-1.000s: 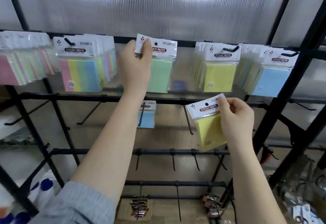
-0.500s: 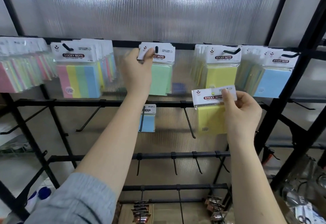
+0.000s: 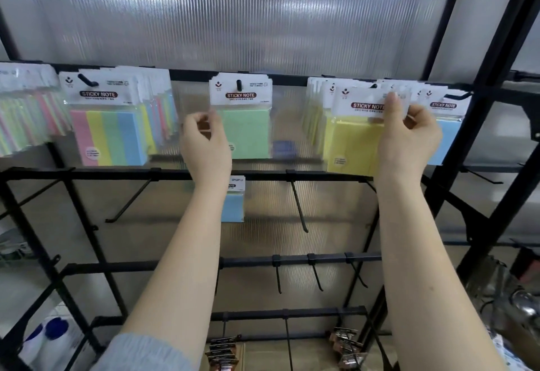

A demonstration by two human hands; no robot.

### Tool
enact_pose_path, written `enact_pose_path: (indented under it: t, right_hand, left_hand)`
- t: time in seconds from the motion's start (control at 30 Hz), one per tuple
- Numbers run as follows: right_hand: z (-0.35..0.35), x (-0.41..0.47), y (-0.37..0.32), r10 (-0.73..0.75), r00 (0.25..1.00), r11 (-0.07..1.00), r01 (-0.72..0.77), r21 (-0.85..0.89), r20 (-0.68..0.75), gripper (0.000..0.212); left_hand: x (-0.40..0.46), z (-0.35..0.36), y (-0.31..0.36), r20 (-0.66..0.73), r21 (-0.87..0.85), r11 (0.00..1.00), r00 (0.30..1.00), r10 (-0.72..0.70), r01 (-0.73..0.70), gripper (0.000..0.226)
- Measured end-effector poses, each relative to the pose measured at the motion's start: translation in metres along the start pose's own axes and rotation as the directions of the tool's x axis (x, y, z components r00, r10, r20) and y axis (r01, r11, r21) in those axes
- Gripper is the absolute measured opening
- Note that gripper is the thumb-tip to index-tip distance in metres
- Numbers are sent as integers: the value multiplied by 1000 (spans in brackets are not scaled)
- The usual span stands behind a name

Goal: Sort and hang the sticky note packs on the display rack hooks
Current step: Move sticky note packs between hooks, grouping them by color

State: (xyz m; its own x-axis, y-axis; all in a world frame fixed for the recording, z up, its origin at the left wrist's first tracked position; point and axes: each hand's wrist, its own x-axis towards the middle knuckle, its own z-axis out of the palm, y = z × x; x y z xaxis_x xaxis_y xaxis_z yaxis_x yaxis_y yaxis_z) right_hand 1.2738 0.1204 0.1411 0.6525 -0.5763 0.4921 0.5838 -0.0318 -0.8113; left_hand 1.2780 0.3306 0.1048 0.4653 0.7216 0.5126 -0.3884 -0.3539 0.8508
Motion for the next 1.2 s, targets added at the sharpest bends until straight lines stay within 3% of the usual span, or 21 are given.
enact_pose_path:
  t: [0.27, 0.43, 0.53, 0.87, 1.07, 1.2]
  right_hand:
    - [5, 19, 4, -23, 1000, 1000, 23, -4, -2, 24]
    - [8, 29, 1, -25, 1000, 997, 26, -69, 10, 25]
    - [10, 34, 5, -2, 999, 992, 6, -127, 32, 27]
    - [30, 38, 24, 73, 997, 987, -72, -146, 6, 35]
    - [37, 36, 28, 35, 998, 998, -38, -54, -59, 10]
    - [36, 29, 31, 25, 996, 999, -27, -23, -89, 34]
  left_hand:
    - [-27, -28, -45, 118, 316, 937, 974, -193, 147, 26]
    - [-26, -43, -69, 296, 552, 828, 904, -309, 102, 29]
    - [-26, -50, -76, 335, 668, 743, 873, -354, 46, 30]
    - [-24, -60, -76, 327, 685, 726, 864, -382, 62, 29]
    - [-22, -62, -73, 320, 659, 749, 873, -368, 74, 28]
    - [-21, -63, -70, 314, 653, 754, 879, -358, 74, 29]
